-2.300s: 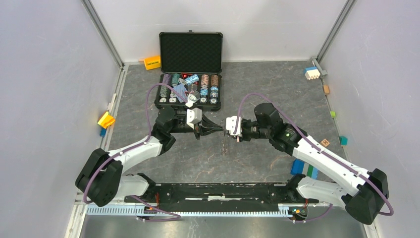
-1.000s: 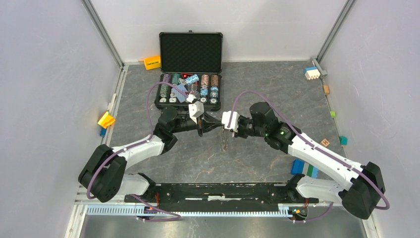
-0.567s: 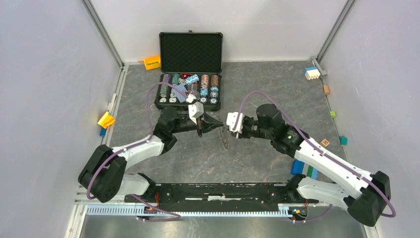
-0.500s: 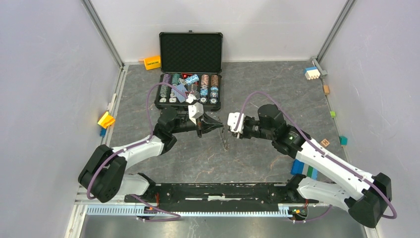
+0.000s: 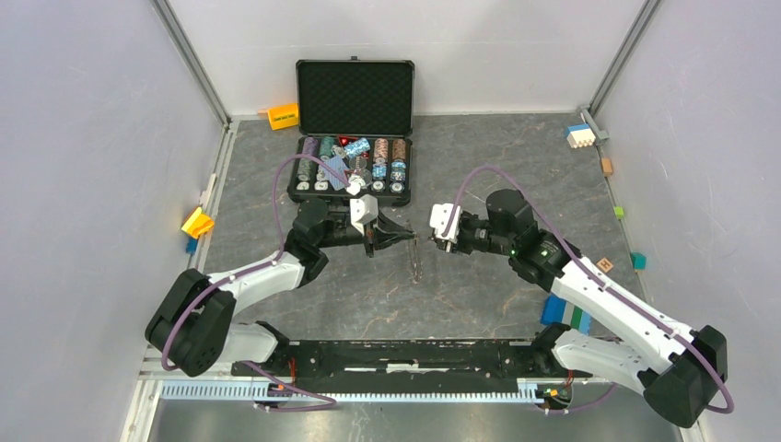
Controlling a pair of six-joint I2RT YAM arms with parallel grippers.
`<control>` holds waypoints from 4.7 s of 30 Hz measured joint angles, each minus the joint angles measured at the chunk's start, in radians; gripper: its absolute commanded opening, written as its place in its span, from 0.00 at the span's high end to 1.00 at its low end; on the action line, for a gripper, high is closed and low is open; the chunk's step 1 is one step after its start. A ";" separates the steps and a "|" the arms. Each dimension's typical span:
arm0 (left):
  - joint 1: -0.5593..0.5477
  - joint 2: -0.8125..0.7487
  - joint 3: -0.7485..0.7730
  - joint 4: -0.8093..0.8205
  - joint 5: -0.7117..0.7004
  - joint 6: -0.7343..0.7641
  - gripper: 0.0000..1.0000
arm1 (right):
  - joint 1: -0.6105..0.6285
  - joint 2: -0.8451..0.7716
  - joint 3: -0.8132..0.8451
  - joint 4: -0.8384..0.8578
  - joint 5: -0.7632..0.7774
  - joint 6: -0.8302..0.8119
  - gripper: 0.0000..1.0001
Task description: Put the keys on the keyring
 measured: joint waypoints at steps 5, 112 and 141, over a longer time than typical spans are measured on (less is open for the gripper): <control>0.000 0.000 0.000 0.000 0.014 0.011 0.98 | -0.044 -0.006 -0.006 0.010 -0.066 0.011 0.58; -0.036 -0.092 0.150 -0.595 0.003 0.518 0.71 | 0.061 0.207 0.206 -0.198 -0.071 -0.008 1.00; -0.034 -0.092 0.092 -0.446 -0.007 0.401 0.98 | 0.059 0.181 0.188 -0.166 -0.076 0.002 0.60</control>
